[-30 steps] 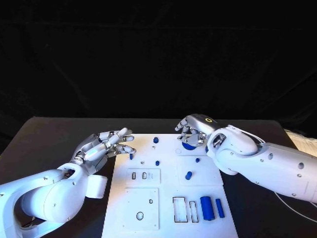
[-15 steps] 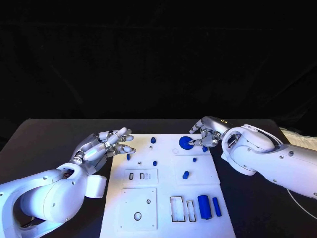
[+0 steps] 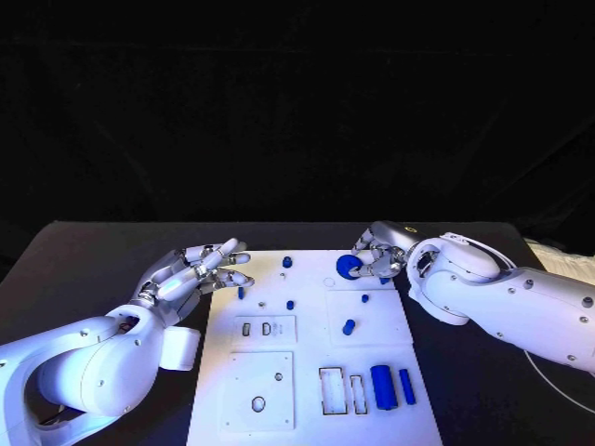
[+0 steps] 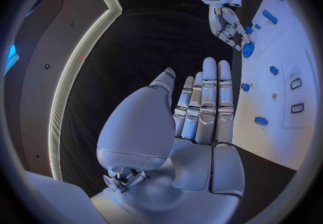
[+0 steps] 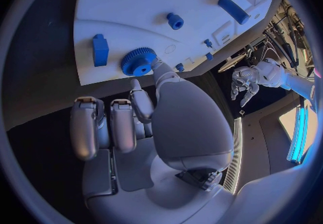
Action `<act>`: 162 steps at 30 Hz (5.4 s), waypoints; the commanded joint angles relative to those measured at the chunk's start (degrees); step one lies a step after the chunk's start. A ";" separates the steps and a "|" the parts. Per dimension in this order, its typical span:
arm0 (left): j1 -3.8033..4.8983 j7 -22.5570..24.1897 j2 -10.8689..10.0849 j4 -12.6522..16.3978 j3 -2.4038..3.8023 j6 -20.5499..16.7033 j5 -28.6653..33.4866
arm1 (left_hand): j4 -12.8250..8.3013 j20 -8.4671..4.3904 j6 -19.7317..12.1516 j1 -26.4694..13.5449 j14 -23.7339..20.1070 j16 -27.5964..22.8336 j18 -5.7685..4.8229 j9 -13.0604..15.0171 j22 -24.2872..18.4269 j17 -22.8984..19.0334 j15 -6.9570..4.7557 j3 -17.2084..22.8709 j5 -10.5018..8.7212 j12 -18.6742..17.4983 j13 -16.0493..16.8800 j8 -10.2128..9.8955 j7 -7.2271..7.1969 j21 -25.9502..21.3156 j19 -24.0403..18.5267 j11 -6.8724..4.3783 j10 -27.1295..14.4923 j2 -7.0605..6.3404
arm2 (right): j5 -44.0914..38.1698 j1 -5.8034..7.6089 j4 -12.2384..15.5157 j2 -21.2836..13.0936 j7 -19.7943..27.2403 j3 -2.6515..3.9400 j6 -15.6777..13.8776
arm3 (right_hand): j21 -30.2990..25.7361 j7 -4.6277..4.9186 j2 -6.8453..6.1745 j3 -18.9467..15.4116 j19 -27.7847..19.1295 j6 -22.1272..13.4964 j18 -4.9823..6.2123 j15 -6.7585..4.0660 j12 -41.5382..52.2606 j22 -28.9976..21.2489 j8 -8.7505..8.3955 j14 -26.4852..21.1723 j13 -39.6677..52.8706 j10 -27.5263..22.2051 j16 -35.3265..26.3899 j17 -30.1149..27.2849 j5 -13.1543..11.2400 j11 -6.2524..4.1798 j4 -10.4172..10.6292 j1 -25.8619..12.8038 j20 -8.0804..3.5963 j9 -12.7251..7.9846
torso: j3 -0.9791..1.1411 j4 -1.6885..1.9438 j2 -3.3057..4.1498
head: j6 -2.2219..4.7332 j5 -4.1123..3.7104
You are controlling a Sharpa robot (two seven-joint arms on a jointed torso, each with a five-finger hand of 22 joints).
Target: Assemble the parts on the task board
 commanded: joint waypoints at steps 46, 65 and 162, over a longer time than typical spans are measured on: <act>0.06 0.04 0.28 -0.11 0.03 0.89 0.08 | -0.39 0.15 0.16 0.17 -0.34 0.21 0.42 -0.04 0.32 0.58 0.22 -0.19 -0.62 -0.31 -0.04 -0.45 0.45 0.63 -0.65 0.48 0.05 -0.05 | -12.69 -1.09 4.79 5.46 -1.60 -0.05 -10.62 | 2.74 -1.63 4.38 5.34 4.21 6.91 -2.03 -0.99 10.02 8.55 2.42 3.71 10.69 4.40 1.61 2.74 -3.98 -1.64 -1.66 4.15 -1.03 1.70 | -0.04 0.26 0.05 | -0.34 0.61; 0.06 -0.03 0.63 -0.25 0.03 0.98 0.08 | -0.39 0.15 0.16 0.17 -0.34 0.21 0.42 -0.04 0.32 0.58 0.22 -0.19 -0.62 -0.31 -0.04 -0.45 0.45 0.63 -0.65 0.48 0.05 -0.05 | -12.46 -1.75 0.43 14.03 -2.64 -1.59 -5.05 | 2.81 -1.46 3.95 5.56 4.33 6.54 -2.07 -0.90 9.69 8.74 1.99 3.65 10.58 4.28 1.45 2.43 -3.50 -1.50 -1.45 3.45 -1.00 1.71 | -0.03 0.16 0.06 | -0.70 1.30; 0.06 -0.77 0.03 0.02 0.03 0.34 0.08 | -1.64 0.33 -0.33 0.96 -0.86 0.04 0.43 -0.08 1.16 2.07 0.42 -0.24 -1.16 -0.80 -0.18 -1.31 0.81 1.68 -1.66 0.80 -0.81 -0.15 | -6.06 -3.20 -3.54 14.46 0.95 -2.18 -3.52 | 3.55 0.86 1.17 -0.18 5.59 -1.02 -2.49 1.08 6.29 10.75 -0.08 4.28 9.00 2.72 3.20 6.38 -0.53 0.69 4.43 -5.37 0.92 0.05 | 0.01 0.27 0.09 | -1.82 1.35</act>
